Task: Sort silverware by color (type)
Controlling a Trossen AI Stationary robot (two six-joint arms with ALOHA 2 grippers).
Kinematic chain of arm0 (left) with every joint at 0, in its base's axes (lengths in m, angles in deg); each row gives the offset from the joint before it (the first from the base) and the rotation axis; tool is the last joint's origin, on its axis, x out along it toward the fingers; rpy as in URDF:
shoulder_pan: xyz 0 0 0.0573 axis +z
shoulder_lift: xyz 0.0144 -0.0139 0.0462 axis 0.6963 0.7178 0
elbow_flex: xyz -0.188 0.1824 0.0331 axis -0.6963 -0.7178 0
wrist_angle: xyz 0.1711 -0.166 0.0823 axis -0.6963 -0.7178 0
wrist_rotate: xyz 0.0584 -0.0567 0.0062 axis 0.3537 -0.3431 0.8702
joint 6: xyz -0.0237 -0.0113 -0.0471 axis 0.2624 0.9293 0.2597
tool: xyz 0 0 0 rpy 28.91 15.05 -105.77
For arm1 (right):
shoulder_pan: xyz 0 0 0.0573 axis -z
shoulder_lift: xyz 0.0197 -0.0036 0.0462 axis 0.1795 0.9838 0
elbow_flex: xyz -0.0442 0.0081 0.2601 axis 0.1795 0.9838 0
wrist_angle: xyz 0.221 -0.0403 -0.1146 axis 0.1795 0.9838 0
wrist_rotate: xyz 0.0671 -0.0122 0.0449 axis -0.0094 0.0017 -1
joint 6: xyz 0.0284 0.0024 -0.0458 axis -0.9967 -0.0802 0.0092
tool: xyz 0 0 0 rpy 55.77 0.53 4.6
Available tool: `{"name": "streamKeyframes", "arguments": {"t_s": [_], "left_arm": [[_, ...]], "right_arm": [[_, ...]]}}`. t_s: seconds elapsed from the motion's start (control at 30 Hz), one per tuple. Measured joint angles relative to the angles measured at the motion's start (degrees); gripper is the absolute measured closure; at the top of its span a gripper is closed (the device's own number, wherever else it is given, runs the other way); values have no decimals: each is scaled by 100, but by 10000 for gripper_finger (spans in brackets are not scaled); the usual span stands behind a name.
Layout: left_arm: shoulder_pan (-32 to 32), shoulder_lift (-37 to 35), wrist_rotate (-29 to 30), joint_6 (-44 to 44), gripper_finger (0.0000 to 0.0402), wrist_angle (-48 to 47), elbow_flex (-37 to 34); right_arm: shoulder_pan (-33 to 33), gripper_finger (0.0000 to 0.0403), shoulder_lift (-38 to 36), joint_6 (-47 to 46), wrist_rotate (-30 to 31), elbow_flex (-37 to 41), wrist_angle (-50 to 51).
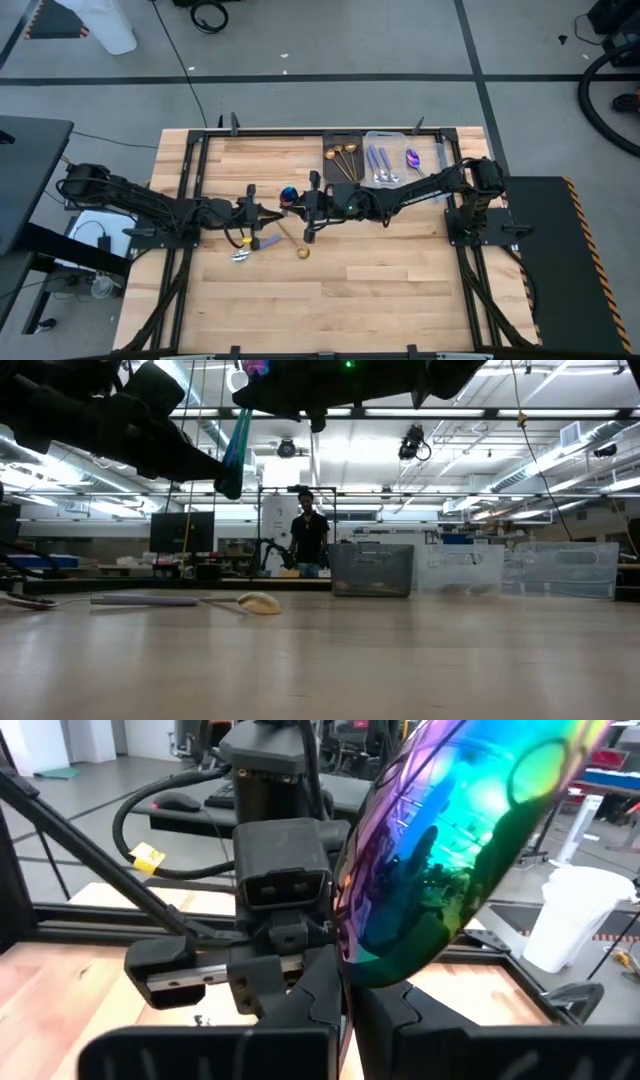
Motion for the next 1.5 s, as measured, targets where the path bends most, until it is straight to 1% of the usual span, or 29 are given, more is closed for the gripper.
{"name": "streamKeyframes", "arguments": {"t_s": [0.37,0.6,0.9,1.23,1.5], "left_arm": [[-80,0,-92,494,389,-529,-4],[-73,-111,-104,536,390,-570,-9],[-67,-624,-72,332,391,-627,-24],[75,-645,-26,-140,392,-635,-24],[119,-687,-26,-262,392,-646,-22]], "right_arm": [[-11,375,-15,-265,-179,-10,921],[-11,375,-19,-284,-246,-8,1008],[-9,373,-30,-466,-260,-14,973],[-9,373,-13,-643,-232,-2,1053],[-16,373,-11,-894,-199,1,1215]]}}
